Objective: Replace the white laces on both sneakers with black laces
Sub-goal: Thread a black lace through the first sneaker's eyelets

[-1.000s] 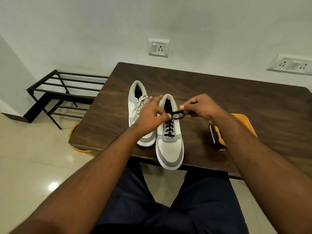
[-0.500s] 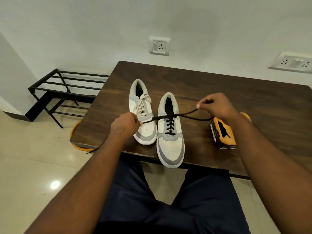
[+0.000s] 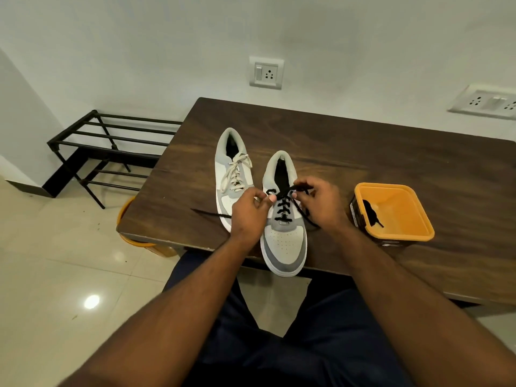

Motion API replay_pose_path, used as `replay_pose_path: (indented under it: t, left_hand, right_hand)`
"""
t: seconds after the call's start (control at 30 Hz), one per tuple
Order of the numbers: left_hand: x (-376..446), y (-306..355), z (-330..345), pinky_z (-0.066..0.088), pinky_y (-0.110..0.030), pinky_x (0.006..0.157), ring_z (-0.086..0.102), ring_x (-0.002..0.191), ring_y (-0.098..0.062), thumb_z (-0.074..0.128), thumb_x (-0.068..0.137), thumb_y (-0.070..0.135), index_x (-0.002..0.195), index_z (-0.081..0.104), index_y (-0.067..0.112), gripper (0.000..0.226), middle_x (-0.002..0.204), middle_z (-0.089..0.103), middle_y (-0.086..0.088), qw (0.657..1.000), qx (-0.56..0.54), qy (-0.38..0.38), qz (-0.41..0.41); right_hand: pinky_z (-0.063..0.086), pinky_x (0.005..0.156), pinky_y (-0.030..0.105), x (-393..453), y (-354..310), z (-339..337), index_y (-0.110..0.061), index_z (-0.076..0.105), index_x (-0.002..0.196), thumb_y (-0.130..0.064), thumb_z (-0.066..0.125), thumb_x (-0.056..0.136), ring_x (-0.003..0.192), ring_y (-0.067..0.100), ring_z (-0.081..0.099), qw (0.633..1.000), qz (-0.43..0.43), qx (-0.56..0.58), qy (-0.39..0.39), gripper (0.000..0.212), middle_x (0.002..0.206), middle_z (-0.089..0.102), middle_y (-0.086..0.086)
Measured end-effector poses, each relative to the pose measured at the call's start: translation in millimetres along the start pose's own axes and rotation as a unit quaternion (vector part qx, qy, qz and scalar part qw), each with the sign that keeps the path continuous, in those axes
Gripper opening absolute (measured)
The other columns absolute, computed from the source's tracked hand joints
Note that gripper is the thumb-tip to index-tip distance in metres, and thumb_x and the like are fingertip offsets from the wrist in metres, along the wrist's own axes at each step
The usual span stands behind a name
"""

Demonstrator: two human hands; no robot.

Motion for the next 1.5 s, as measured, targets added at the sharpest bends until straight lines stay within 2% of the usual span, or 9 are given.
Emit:
replay_pose_path:
  t: [0.17, 0.37, 0.53, 0.67, 0.8, 1.07, 1.17, 1.3, 1.5]
  left_hand:
    - [16, -3, -15, 0.042, -0.026, 0.070, 0.059, 0.079, -0.015, 0.065, 0.094, 0.025, 0.086, 0.071, 0.011, 0.017, 0.086, 0.067, -0.003, 0.996, 0.052, 0.028, 0.071]
    - [35, -20, -45, 0.045, -0.038, 0.084, 0.059, 0.097, -0.025, 0.059, 0.096, 0.039, 0.099, 0.070, 0.015, 0.027, 0.102, 0.062, -0.006, 0.952, 0.304, 0.018, 0.023]
    - [20, 7, -13, 0.029, -0.040, 0.107, 0.054, 0.119, -0.020, 0.059, 0.094, 0.044, 0.129, 0.057, 0.018, 0.044, 0.124, 0.063, -0.002, 0.949, 0.268, -0.039, 0.160]
    - [17, 6, 4, 0.047, -0.038, 0.092, 0.063, 0.094, -0.019, 0.067, 0.091, 0.035, 0.106, 0.063, 0.017, 0.024, 0.096, 0.067, 0.002, 0.981, 0.174, -0.038, 0.083]
    - [15, 3, 10, 0.052, -0.038, 0.076, 0.060, 0.077, -0.018, 0.063, 0.094, 0.020, 0.088, 0.068, 0.010, 0.012, 0.082, 0.066, -0.002, 0.993, 0.099, -0.027, 0.062]
    - [33, -2, -10, 0.047, -0.035, 0.070, 0.058, 0.076, -0.023, 0.054, 0.097, 0.017, 0.082, 0.064, 0.006, 0.021, 0.077, 0.063, -0.003, 0.975, 0.197, -0.071, 0.074]
    - [37, 3, -13, 0.040, -0.026, 0.064, 0.054, 0.070, -0.014, 0.057, 0.099, 0.024, 0.080, 0.062, 0.012, 0.022, 0.070, 0.057, 0.005, 0.981, 0.166, -0.086, 0.048]
    - [36, 15, -16, 0.034, -0.019, 0.047, 0.039, 0.049, -0.008, 0.062, 0.095, 0.035, 0.074, 0.064, 0.008, 0.034, 0.055, 0.048, 0.004, 0.989, 0.005, -0.142, -0.036]
    - [32, 23, -10, 0.033, -0.022, 0.045, 0.045, 0.052, -0.008, 0.069, 0.089, 0.016, 0.085, 0.071, 0.009, 0.008, 0.066, 0.064, 0.004, 0.963, -0.178, -0.175, -0.102]
  right_hand:
    - [0.048, 0.067, 0.027, 18, 5, -29, -0.020, 0.074, 0.075, -0.018, 0.082, 0.074, 0.067, 0.005, 0.061, 0.998, 0.057, 0.019, -0.031, 0.008, 0.072, 0.070, -0.007]
    - [0.044, 0.061, 0.016, 28, 23, -53, -0.005, 0.074, 0.089, -0.012, 0.078, 0.079, 0.062, 0.004, 0.056, 0.991, 0.126, 0.036, 0.018, 0.013, 0.070, 0.066, -0.003]
    - [0.054, 0.082, 0.042, 20, 31, -21, -0.012, 0.074, 0.096, -0.017, 0.077, 0.081, 0.075, 0.016, 0.062, 0.988, 0.146, 0.000, -0.053, 0.016, 0.078, 0.070, 0.001]
    - [0.053, 0.074, 0.033, 7, 17, -6, -0.020, 0.056, 0.128, -0.028, 0.076, 0.082, 0.087, 0.018, 0.065, 0.983, 0.166, 0.071, -0.040, 0.051, 0.093, 0.068, 0.006]
    - [0.051, 0.064, 0.029, 1, 7, 10, -0.010, 0.069, 0.097, -0.013, 0.065, 0.091, 0.063, 0.013, 0.058, 0.981, 0.124, 0.148, 0.000, 0.007, 0.073, 0.067, 0.005]
    - [0.043, 0.062, 0.029, 3, 22, -1, -0.019, 0.067, 0.082, -0.032, 0.058, 0.094, 0.069, 0.017, 0.058, 0.984, 0.092, -0.143, 0.052, 0.020, 0.074, 0.064, -0.002]
    - [0.043, 0.063, 0.033, 1, 25, 3, -0.016, 0.055, 0.065, -0.030, 0.061, 0.092, 0.065, 0.018, 0.052, 0.983, 0.160, 0.026, 0.081, 0.031, 0.065, 0.057, 0.001]
    - [0.050, 0.065, 0.029, -1, 11, 2, -0.016, 0.061, 0.073, -0.027, 0.063, 0.092, 0.075, 0.015, 0.060, 0.894, 0.250, 0.370, 0.043, 0.023, 0.079, 0.065, 0.004]
    - [0.048, 0.079, 0.034, 4, -13, 9, -0.019, 0.060, 0.078, -0.027, 0.058, 0.095, 0.092, 0.017, 0.067, 0.893, 0.182, 0.412, -0.013, 0.019, 0.097, 0.075, 0.006]
Point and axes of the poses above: each hand's wrist, its own x-axis towards the middle knuckle, its own z-axis out of the palm, y = z × x, the point moved 2 cm from there along x, towards the middle knuckle
